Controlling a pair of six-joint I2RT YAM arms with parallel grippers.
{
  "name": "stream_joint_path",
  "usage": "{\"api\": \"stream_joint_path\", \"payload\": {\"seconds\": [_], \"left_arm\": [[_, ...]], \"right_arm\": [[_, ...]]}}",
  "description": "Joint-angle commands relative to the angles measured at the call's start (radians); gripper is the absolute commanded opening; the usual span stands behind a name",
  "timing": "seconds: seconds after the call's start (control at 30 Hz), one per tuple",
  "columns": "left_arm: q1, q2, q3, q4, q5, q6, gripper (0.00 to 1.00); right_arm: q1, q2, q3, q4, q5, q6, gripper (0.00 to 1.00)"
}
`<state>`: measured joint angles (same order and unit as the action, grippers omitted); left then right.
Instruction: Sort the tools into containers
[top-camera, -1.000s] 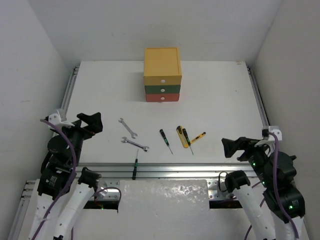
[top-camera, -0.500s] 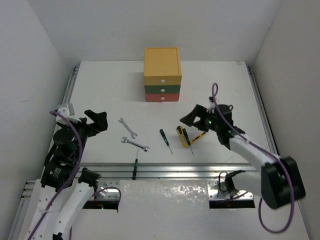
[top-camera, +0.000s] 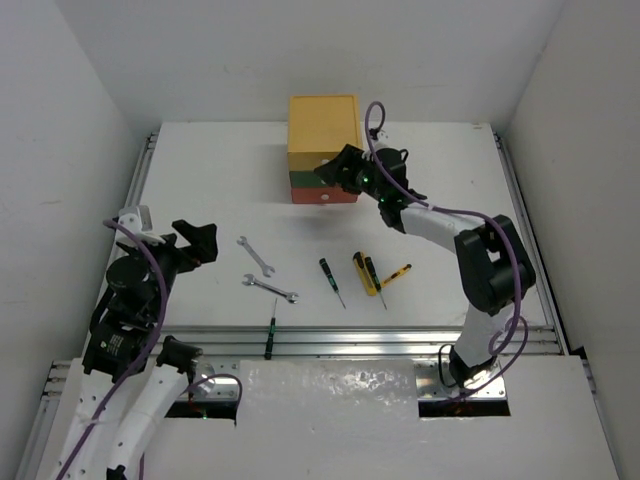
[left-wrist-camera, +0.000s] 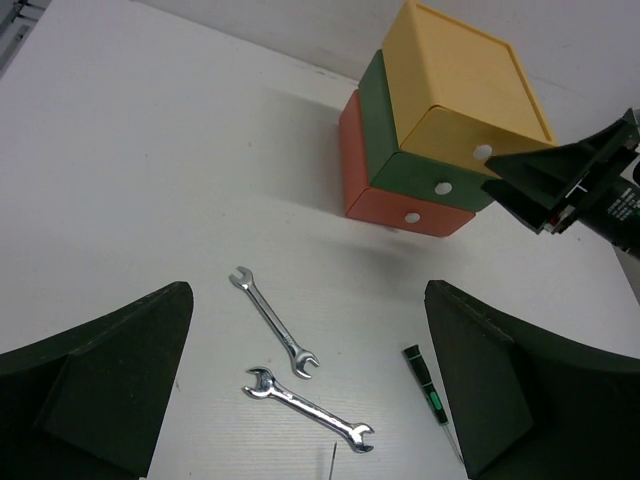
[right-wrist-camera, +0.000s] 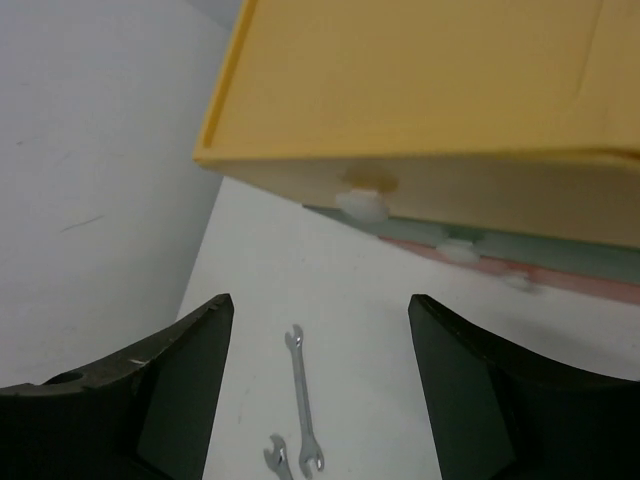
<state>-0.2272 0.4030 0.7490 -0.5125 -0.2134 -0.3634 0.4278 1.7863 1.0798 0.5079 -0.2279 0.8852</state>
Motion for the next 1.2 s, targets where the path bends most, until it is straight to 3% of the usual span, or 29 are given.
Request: {"api": "stream_joint_path", "payload": {"seconds": [0.0, 0.13, 0.23, 0.93, 1.03, 1.17], "left_arm": [[0.014, -0.024, 0.001, 0.045, -0.003, 0.014, 1.0], [0.015, -0.05, -0.002, 0.048, -0.009, 0.014, 1.0], [0.022, -0.059, -0.002, 0.049, -0.009, 0.015, 1.0], [0.031, -0.086, -0.005, 0.048, -0.009, 0.011, 1.0], [0.031, -0.082, -0.005, 0.048, -0.007, 0.011, 1.0], [0.031, -0.087, -0.005, 0.048, -0.009, 0.011, 1.0]], "right_arm": [[0.015, 0.053, 0.107, -0.014, 0.122, 0.014, 0.71], [0.029, 0.091, 0.131, -0.039, 0.191, 0.017, 0.67], [0.032, 0.108, 0.149, -0.022, 0.182, 0.017, 0.57], [0.055, 0.084, 0.198, -0.077, 0.272, 0.078, 0.54], [0.057, 0.1, 0.233, -0.12, 0.279, 0.086, 0.52], [0.055, 0.104, 0.252, -0.132, 0.282, 0.096, 0.42]]}}
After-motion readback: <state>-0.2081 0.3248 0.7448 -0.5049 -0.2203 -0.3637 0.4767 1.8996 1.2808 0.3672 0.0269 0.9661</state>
